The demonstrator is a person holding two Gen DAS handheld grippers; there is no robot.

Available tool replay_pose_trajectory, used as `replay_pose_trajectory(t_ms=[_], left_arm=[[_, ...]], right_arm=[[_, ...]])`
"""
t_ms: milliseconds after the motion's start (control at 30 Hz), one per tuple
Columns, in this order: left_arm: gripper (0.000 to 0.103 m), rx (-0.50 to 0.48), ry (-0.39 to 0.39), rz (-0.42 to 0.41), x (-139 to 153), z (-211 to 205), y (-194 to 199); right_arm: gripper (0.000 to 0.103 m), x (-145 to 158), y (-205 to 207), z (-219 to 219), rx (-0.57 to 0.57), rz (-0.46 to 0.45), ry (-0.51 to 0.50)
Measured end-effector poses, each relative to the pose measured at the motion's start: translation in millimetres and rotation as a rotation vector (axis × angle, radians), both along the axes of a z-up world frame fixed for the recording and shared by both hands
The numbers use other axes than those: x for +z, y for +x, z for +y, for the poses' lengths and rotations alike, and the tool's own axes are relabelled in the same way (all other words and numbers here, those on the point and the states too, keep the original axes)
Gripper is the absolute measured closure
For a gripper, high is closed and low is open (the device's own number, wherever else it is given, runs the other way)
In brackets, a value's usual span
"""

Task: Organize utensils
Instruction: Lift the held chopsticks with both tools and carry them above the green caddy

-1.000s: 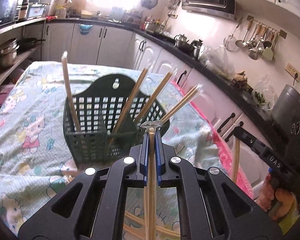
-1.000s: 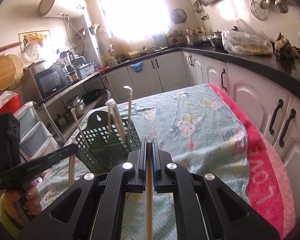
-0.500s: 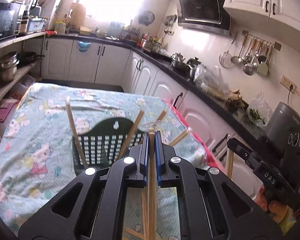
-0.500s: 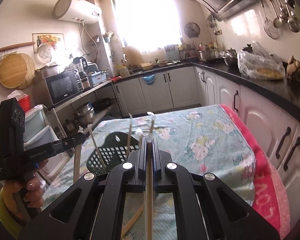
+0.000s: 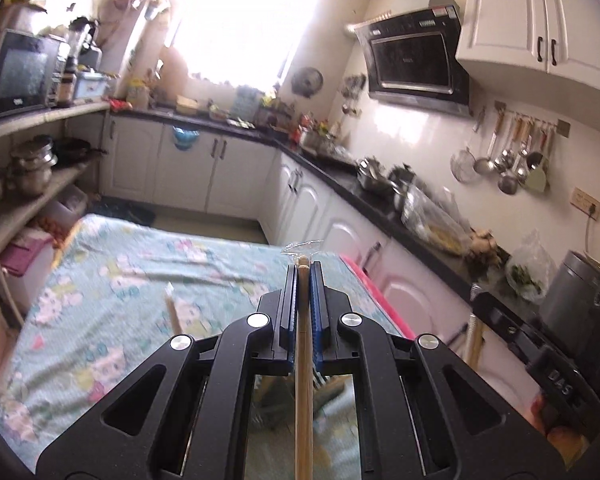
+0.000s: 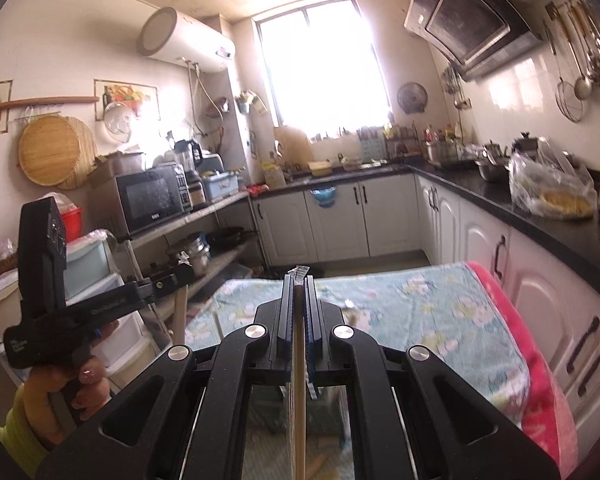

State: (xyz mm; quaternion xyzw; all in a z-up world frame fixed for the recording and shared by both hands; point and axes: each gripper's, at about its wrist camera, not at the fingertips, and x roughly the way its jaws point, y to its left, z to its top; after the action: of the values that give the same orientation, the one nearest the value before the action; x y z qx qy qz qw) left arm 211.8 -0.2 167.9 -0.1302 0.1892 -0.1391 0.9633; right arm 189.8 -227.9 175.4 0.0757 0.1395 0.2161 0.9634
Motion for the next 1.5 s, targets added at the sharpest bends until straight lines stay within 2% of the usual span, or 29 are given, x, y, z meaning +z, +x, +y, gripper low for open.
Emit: replay_pose_trajectory(t_ms=[200, 500, 700, 967, 1200, 1500], left_arm=[[0.1, 0.094, 0.026, -0.064, 16.3, 10.9, 14.6], [0.1, 0.174, 0.045, -0.094, 22.1, 25.0, 41.3], [0.1, 0.24, 0.113, -0.155, 21.4, 23.9, 48.3], [0.1, 0.249, 0.137, -0.188, 12.0, 20.1, 59.4], [0.1, 0.229, 0.153, -0.244, -6.6, 14.3, 58.5], [0.1, 0.208, 0.162, -0.222, -33.1, 13.0, 65.0]], right_arm=[[0.098, 14.1, 15.9, 12.9, 0.02, -0.059, 0.009], [0.098, 26.0, 43.9, 29.4, 0.026, -0.122, 0.016], [0.098, 28.3, 60.7, 38.9, 0.027, -0.187, 0.021], [0.098, 23.6, 77.8, 45.8, 0.014, -0.256, 0.038], [0.098, 2.5, 95.0, 47.3, -0.053, -0.273, 0.013], [0.098, -29.6, 109.9, 47.5, -0.105, -0.242, 0.006]])
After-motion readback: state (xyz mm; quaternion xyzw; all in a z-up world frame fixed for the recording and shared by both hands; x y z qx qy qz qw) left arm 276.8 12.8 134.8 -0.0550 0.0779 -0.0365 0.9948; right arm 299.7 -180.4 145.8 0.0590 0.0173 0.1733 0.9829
